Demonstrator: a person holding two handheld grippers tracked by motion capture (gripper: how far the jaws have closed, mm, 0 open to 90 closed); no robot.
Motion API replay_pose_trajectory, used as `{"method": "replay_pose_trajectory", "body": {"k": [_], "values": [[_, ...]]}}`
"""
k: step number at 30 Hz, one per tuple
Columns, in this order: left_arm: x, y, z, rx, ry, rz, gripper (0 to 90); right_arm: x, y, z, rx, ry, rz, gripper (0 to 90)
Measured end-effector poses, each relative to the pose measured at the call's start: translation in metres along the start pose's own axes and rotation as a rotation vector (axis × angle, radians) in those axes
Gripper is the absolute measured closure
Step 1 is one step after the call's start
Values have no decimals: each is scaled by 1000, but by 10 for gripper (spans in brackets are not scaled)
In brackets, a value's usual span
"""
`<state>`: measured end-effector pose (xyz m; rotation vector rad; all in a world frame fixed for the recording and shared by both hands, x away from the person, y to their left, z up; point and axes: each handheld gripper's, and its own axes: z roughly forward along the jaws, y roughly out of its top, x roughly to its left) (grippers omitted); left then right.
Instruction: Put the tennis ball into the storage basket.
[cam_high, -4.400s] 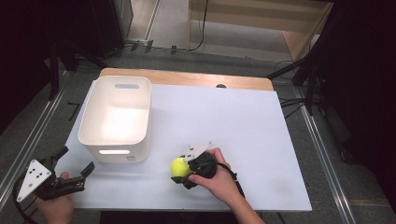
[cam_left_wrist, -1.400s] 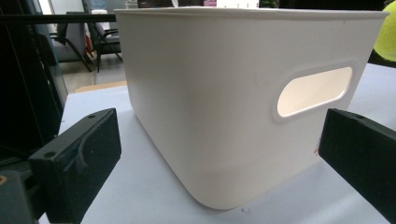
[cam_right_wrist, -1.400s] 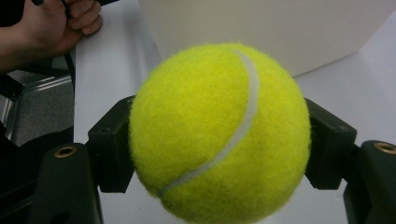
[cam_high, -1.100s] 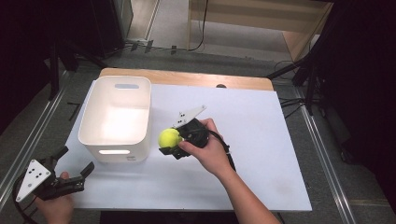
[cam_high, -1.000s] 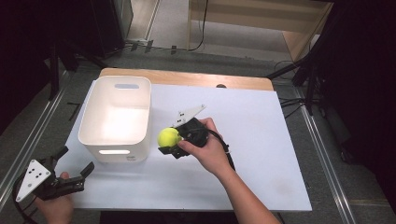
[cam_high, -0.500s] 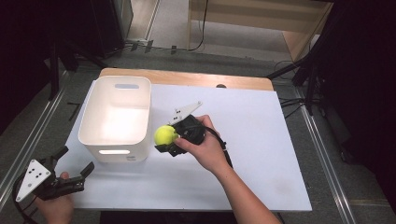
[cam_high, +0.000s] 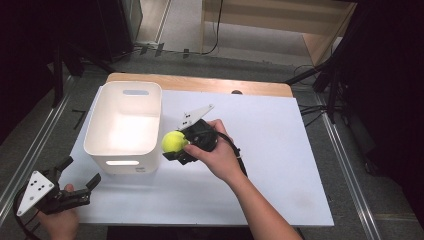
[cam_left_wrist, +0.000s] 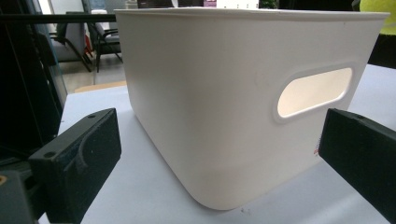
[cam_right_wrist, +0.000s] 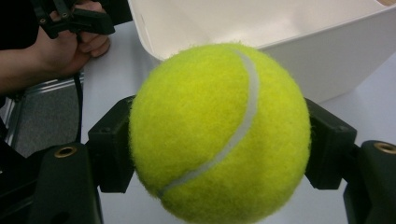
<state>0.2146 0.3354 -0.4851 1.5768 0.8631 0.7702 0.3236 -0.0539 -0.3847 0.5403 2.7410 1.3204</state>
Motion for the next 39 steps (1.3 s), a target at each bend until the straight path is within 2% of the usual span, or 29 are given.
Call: {"method": "replay_pose_trajectory", "body": {"k": [39], "values": [[0,0,0,-1,-2,0,0,-1,25,5,-13,14,-21,243]]}}
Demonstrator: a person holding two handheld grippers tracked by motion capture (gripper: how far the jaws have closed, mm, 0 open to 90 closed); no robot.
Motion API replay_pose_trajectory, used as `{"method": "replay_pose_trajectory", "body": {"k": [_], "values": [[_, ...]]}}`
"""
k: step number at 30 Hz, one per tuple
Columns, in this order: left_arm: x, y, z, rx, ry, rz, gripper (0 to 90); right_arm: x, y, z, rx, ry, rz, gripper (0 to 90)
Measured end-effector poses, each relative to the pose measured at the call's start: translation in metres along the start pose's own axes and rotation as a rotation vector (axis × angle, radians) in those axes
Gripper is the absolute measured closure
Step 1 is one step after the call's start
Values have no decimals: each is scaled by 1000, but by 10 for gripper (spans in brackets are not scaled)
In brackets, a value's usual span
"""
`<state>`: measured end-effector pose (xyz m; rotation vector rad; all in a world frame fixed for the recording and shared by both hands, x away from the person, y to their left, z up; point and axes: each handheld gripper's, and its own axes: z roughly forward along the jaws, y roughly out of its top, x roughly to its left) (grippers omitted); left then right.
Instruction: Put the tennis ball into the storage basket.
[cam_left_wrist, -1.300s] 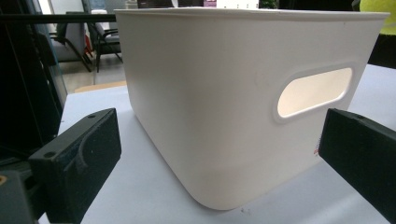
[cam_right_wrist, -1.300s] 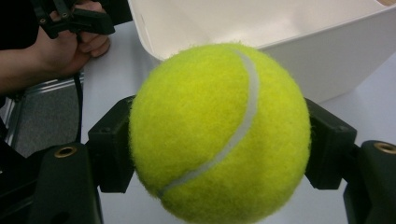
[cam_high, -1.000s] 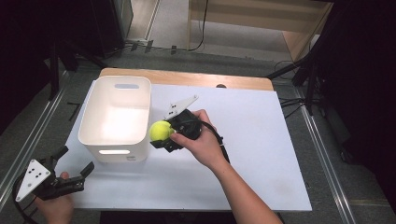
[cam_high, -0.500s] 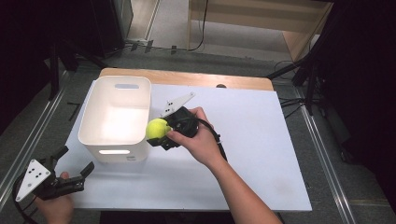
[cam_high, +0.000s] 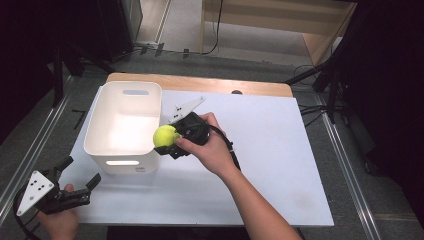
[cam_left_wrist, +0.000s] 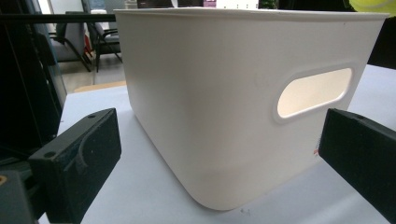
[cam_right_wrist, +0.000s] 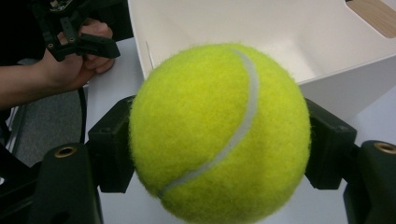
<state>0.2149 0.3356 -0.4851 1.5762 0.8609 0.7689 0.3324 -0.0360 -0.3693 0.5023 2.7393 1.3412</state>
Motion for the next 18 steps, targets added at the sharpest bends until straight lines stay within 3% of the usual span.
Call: {"method": "replay_pose_trajectory", "body": {"k": [18], "values": [[0,0,0,0,0,-2,0,1,15,6,2,2,-15,243]]}}
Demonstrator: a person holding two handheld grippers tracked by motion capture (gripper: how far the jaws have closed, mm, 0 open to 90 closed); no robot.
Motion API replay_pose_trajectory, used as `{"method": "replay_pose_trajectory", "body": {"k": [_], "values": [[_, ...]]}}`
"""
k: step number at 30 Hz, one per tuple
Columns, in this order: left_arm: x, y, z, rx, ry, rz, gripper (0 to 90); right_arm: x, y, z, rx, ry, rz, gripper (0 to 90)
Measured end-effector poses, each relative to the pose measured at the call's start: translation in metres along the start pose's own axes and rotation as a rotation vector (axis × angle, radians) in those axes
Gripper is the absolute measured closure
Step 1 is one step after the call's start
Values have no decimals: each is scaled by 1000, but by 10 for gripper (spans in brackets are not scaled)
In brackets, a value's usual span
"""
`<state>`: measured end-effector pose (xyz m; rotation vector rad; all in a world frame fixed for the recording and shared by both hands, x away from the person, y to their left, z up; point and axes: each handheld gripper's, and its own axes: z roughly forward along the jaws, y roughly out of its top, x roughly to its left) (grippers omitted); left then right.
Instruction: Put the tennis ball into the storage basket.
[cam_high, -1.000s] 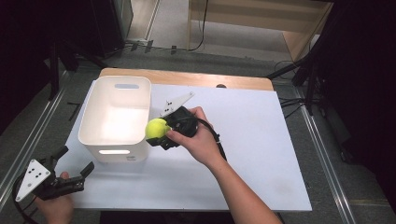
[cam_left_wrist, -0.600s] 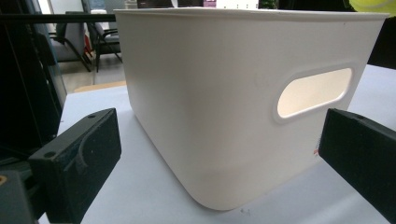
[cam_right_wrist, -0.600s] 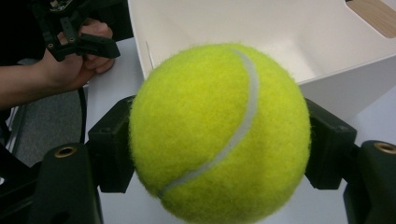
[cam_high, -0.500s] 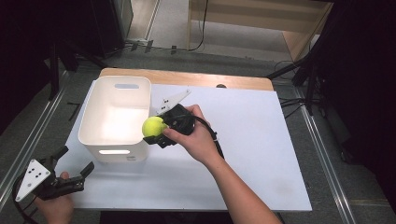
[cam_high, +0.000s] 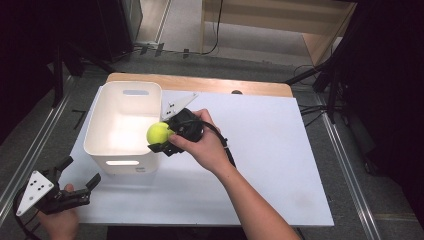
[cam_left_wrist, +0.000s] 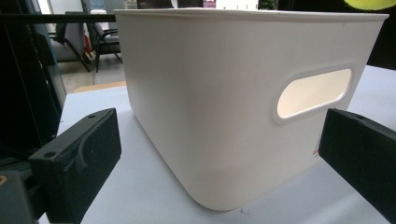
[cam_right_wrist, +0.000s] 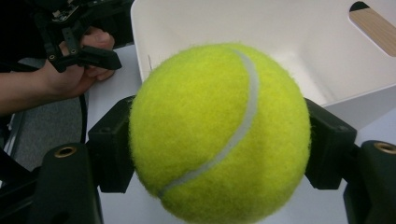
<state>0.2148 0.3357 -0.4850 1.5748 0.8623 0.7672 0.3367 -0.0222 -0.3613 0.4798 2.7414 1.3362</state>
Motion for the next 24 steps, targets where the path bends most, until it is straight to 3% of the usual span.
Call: {"method": "replay_pose_trajectory", "body": {"k": [24], "values": [[0,0,0,-3,-3,-4,0,0,16,19,5,23,-18,243]]}}
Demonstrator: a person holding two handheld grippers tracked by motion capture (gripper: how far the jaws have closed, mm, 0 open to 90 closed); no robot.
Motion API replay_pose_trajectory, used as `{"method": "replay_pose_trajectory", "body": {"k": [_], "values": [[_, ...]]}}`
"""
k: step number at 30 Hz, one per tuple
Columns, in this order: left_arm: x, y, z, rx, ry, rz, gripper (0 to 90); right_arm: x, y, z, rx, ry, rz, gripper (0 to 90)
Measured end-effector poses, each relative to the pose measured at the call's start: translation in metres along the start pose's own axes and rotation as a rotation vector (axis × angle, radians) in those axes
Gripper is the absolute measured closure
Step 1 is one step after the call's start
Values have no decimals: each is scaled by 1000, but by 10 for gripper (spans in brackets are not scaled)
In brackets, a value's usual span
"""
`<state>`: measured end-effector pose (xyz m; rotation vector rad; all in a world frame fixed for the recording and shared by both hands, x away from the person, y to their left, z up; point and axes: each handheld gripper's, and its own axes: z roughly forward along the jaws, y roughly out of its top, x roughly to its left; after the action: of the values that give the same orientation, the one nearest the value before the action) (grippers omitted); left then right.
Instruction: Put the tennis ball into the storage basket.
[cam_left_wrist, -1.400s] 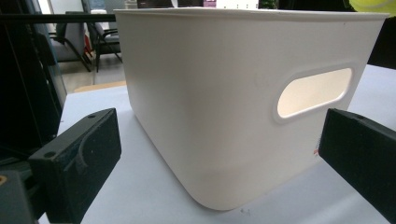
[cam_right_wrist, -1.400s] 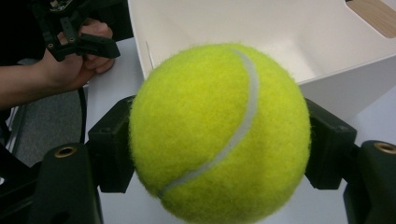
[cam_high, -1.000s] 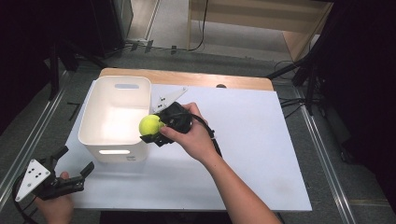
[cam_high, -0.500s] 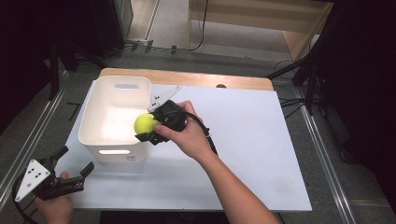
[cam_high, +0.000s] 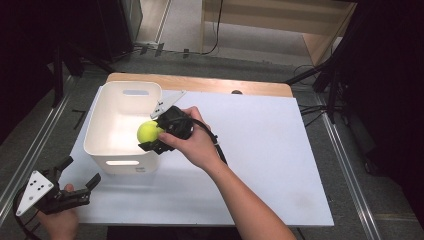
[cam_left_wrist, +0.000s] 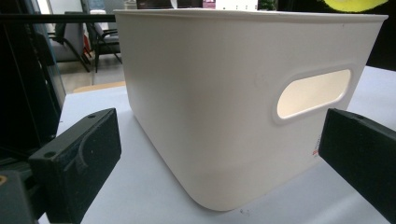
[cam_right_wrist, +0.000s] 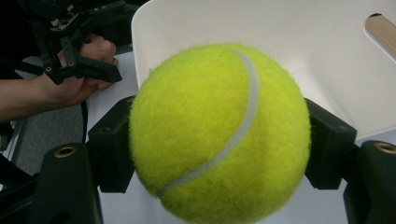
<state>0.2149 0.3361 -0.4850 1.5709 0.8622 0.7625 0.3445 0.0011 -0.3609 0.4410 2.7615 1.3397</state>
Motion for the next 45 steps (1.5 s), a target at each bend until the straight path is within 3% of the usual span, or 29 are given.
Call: {"method": "replay_pose_trajectory", "body": {"k": [20,45], "values": [[0,0,0,-2,-1,0,0,1,11,13,2,9,-7,243],[0,0,0,-1,-2,-1,0,-2,4,26,28,-14,-6,236]]}}
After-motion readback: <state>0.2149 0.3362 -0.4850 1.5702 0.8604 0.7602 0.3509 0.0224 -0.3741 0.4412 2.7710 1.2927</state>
